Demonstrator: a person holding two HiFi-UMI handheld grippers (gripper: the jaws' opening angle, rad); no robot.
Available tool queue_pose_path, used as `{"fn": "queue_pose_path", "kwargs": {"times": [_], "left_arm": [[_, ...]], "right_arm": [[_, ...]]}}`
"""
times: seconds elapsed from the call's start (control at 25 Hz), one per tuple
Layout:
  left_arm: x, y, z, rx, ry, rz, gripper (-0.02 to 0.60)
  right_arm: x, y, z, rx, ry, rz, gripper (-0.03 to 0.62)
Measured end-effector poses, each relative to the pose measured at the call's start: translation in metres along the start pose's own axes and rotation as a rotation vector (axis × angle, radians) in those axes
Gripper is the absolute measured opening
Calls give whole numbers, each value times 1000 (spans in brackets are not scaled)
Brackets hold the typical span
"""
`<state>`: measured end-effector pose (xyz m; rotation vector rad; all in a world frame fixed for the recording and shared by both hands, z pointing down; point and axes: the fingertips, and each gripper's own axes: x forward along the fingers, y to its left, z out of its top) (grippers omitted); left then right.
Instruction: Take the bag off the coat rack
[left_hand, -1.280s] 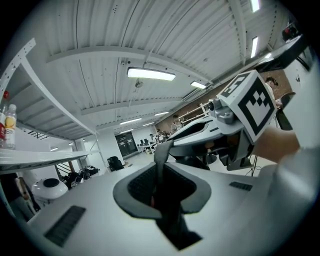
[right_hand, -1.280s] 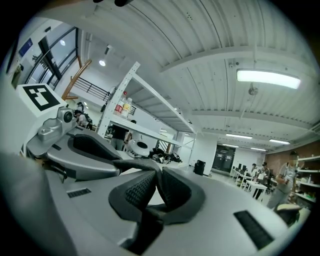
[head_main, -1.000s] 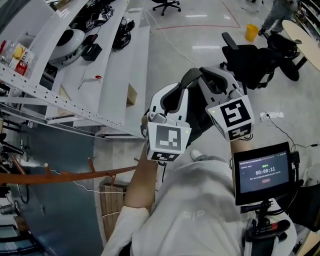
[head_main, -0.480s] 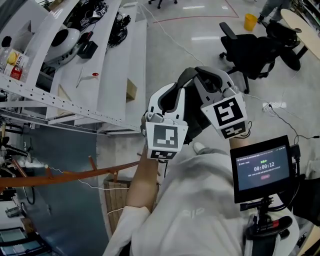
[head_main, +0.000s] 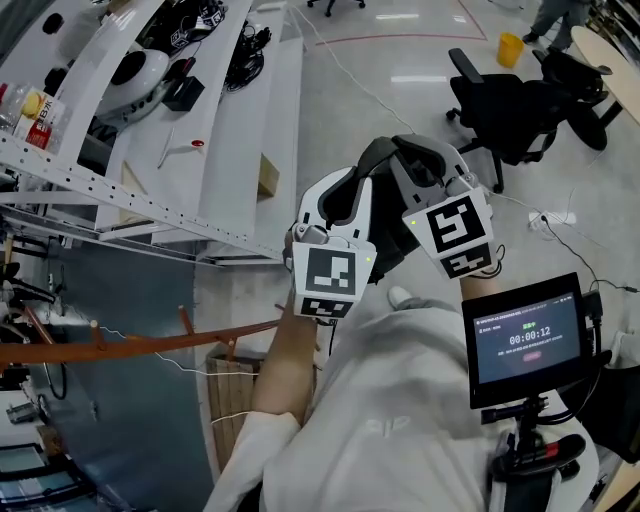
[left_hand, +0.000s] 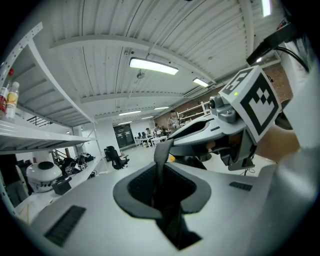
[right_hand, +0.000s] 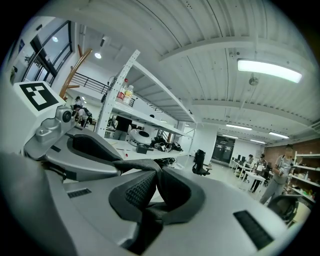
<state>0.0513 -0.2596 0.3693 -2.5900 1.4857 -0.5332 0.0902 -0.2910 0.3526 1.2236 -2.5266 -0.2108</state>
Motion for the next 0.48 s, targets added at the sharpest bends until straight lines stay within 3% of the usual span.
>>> {"fn": "queue_pose_path", "kwargs": {"times": [0.48], "left_arm": [[-1, -3, -1, -16, 0, 11, 55]], "right_arm": [[-2, 1, -2, -6, -1, 16, 40]]}}
